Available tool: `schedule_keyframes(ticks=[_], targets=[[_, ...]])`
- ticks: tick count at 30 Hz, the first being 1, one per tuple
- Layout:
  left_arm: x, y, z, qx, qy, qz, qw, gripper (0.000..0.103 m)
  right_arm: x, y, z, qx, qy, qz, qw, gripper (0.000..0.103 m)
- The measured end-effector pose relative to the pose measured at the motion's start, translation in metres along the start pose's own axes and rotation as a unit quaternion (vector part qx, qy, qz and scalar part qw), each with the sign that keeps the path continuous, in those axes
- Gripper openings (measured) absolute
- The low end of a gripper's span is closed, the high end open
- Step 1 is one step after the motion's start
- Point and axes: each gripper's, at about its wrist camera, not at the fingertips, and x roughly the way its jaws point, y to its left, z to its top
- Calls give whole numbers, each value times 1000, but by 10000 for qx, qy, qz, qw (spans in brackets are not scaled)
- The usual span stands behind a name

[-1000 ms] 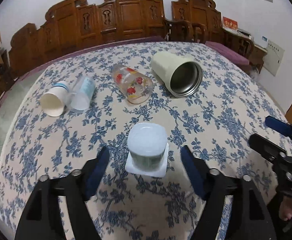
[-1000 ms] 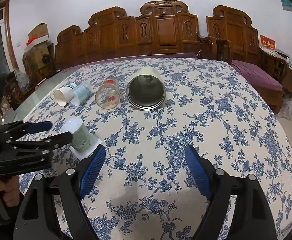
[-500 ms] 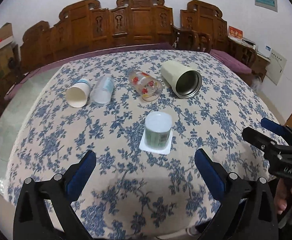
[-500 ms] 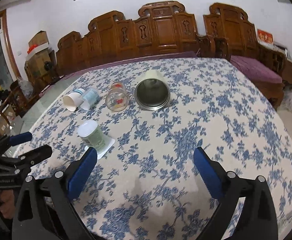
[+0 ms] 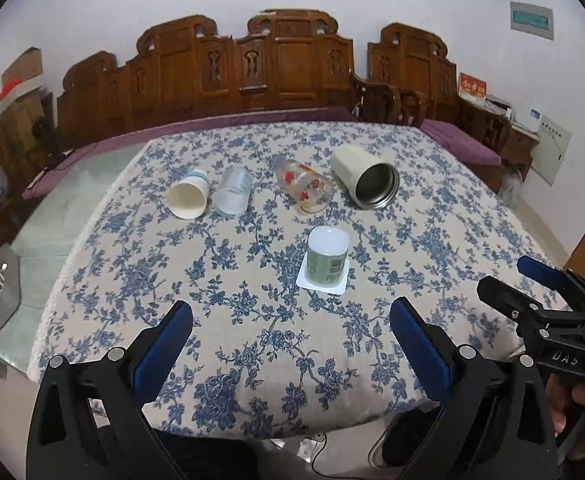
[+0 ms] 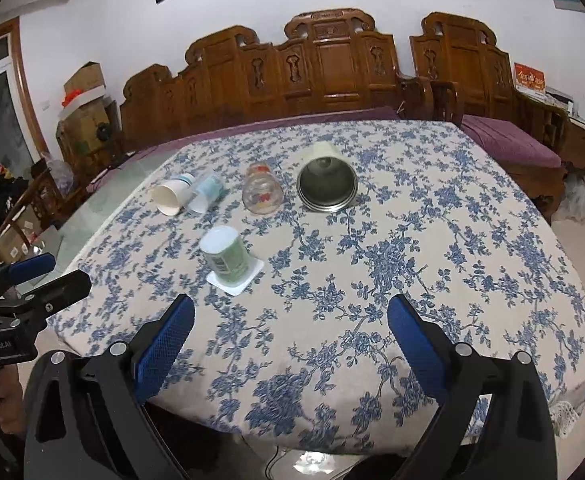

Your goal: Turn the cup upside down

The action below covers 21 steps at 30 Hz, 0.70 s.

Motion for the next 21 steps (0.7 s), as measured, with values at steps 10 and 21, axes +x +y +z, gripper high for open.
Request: schedule_keyframes(ticks=[10, 21], targets=[[-62, 2, 4, -16, -548, 16, 9985, 95, -66, 24, 14, -188, -670, -37, 9976, 98], [-122, 3, 7, -79, -1167, 156, 9930, 95, -133, 43, 21, -346, -1420, -35, 9893, 98]])
